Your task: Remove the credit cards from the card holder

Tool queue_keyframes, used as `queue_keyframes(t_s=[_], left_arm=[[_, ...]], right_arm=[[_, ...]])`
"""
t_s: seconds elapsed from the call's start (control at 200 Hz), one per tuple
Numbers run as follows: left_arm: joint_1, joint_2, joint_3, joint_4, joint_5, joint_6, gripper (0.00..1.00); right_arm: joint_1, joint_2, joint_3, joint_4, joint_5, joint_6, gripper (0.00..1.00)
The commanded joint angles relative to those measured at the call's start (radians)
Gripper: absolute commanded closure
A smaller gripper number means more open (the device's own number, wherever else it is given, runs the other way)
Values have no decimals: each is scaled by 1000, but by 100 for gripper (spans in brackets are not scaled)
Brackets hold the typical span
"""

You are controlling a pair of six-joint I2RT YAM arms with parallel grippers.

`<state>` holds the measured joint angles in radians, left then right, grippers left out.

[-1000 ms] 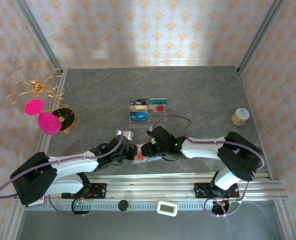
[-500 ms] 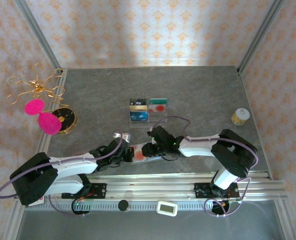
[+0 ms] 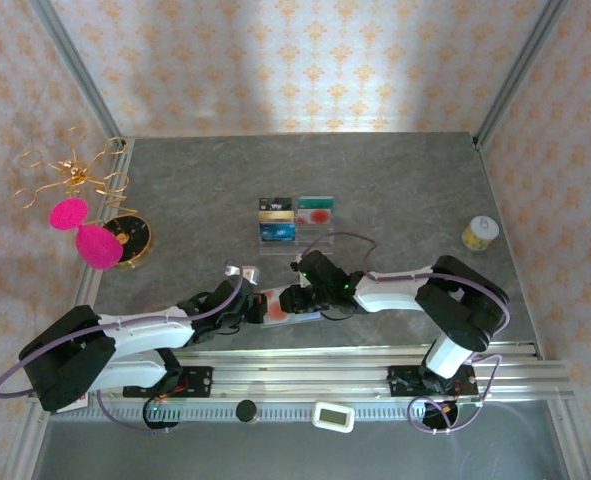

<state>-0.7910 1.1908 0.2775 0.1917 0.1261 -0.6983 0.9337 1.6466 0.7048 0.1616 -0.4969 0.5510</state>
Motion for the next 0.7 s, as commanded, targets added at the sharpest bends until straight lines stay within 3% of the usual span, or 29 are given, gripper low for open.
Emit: queue_keyframes(t_s=[0.0, 0.14, 0.415, 0.696], left_arm=[[9, -3, -25, -84, -20, 19, 100], [10, -23, -20, -86, -24, 20, 100], [10, -33, -27, -79, -27, 22, 100], [10, 0, -27, -56, -18, 26, 100]], right_arm=[[-9, -38, 9, -32, 39, 20, 74], [-9, -122, -6, -2, 73, 23, 72], [-9, -11, 33, 27, -67, 20, 72], [-18, -19, -7, 3, 26, 62, 75]])
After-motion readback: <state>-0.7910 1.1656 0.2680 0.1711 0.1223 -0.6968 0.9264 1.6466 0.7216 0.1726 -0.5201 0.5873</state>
